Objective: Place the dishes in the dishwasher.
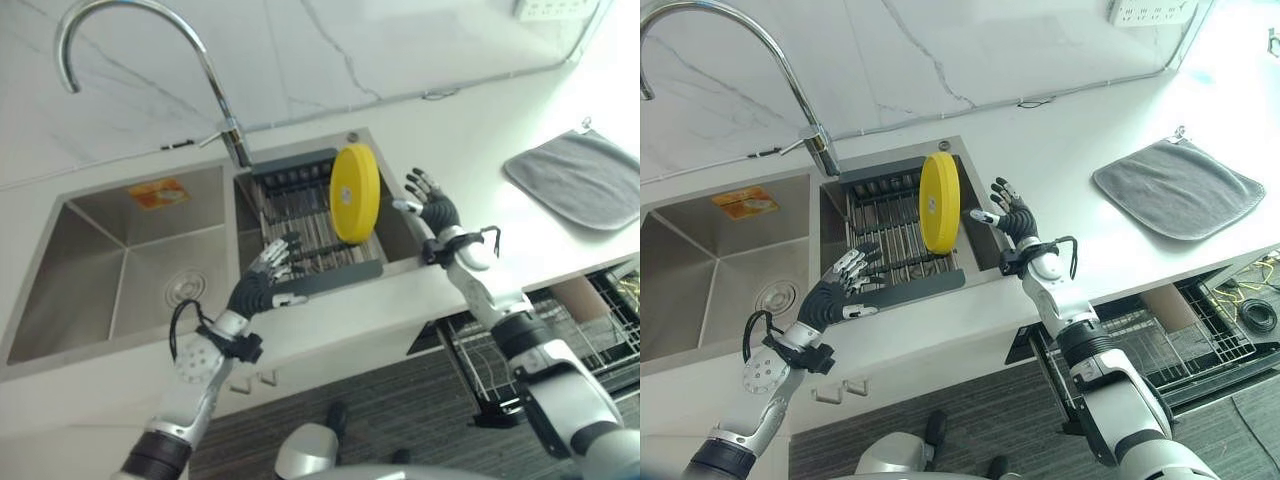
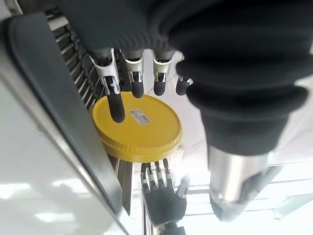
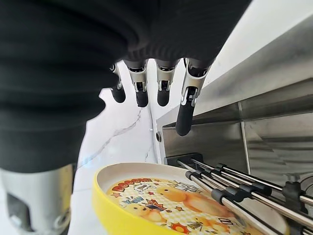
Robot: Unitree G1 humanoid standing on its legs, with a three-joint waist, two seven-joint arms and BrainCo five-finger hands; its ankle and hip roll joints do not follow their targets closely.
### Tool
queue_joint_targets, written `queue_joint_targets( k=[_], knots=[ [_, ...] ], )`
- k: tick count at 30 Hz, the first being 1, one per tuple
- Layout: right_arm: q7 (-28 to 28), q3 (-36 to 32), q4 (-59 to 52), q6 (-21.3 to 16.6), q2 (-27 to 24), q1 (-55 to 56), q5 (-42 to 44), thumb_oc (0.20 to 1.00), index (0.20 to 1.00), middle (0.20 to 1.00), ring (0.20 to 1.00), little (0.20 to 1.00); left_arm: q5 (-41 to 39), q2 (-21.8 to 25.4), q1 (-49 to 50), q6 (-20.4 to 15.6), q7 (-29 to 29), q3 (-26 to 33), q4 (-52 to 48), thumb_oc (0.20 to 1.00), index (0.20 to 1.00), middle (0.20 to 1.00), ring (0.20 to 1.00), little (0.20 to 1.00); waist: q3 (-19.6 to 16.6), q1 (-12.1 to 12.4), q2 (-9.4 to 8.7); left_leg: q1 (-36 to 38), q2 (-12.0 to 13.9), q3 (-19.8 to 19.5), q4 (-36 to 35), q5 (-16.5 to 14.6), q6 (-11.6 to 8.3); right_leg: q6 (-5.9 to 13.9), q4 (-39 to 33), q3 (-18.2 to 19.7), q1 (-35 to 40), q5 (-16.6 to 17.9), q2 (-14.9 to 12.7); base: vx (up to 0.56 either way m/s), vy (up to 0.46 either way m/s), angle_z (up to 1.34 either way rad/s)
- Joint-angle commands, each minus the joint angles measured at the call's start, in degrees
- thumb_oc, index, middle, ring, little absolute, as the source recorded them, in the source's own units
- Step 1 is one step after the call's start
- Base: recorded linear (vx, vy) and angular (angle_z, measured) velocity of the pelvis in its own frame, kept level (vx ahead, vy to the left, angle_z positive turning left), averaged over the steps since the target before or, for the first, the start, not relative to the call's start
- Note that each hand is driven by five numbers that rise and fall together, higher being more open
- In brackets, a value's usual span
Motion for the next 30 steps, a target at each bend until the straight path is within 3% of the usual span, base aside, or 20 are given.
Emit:
queue_joint_targets(
  k=[1, 9, 13, 30],
  knots=[
    [0.6, 0.8, -1.0, -2.0, 0.1, -6.8, 1.6, 1.0, 1.0, 1.0, 1.0, 1.0, 0.0, 2.2, -3.3, -2.3, 0.2, -2.1, -1.6, 1.0, 1.0, 1.0, 1.0, 1.0, -0.9, 1.8, -0.6, -1.4, 0.4, -3.6, 2.3, -4.6, 0.19, 2.04, 6.9, -2.1, -4.9, -1.2, -4.4, 0.0, 0.0, 0.0],
    [0.2, 2.3, -2.2, -1.8, 0.3, -7.7, -0.9, 1.0, 1.0, 1.0, 1.0, 1.0, 0.3, 2.4, -3.3, -2.8, 0.7, -2.7, -1.5, 1.0, 1.0, 1.0, 1.0, 1.0, -0.6, 2.3, -0.87, -1.5, 0.3, -3.9, 2.6, -4.6, 0.26, 2.01, 7.3, -2.3, -5.0, -1.5, -4.3, 0.0, 0.0, 0.0],
    [0.3, 3.2, -3.2, 0.0, 0.7, -8.0, -1.9, 1.0, 1.0, 1.0, 1.0, 1.0, 0.7, 2.1, -3.1, -2.2, 0.5, -2.7, -1.4, 1.0, 1.0, 1.0, 1.0, 1.0, -0.4, 2.5, -1.08, -1.7, 0.3, -3.9, 2.7, -4.5, 0.22, 1.94, 7.6, -2.5, -5.0, -1.5, -4.3, 0.01, 0.0, 0.0],
    [0.4, 5.4, -3.4, 0.3, 1.3, -9.4, -0.5, 1.0, 1.0, 1.0, 1.0, 1.0, 1.2, 2.8, -4.0, -2.4, 1.8, -3.7, -1.9, 1.0, 1.0, 1.0, 1.0, 1.0, 1.3, 3.0, -1.85, -3.0, 0.2, -4.1, 3.6, -4.5, 0.38, 1.94, 8.3, -2.3, -6.1, -1.5, -4.3, 0.0, -0.001, 0.0]
  ],
)
